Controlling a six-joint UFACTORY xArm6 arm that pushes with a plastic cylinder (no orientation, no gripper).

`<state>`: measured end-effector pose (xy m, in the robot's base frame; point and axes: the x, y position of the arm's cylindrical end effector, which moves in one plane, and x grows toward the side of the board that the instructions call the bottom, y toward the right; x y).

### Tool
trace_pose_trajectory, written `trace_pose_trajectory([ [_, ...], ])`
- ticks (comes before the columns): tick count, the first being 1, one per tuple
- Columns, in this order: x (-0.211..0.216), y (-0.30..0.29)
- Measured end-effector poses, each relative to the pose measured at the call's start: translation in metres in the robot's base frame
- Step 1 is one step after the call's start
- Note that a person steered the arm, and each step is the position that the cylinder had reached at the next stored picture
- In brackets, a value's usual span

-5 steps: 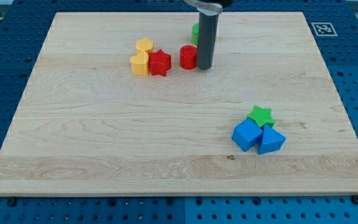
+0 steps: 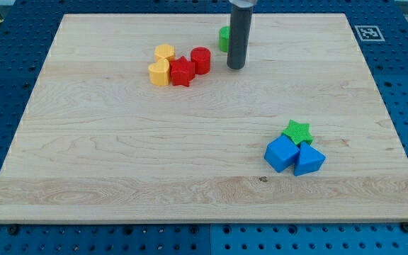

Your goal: Put the green circle to the right of the red circle

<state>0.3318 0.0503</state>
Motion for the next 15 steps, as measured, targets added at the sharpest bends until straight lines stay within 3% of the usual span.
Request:
trace_pose_trajectory([
  [5, -0.014, -0.058],
  [8, -0.12, -0.039],
  [9, -0.117, -0.001],
  [11, -0.084, 0.003],
  [15, -0.085, -0.002],
])
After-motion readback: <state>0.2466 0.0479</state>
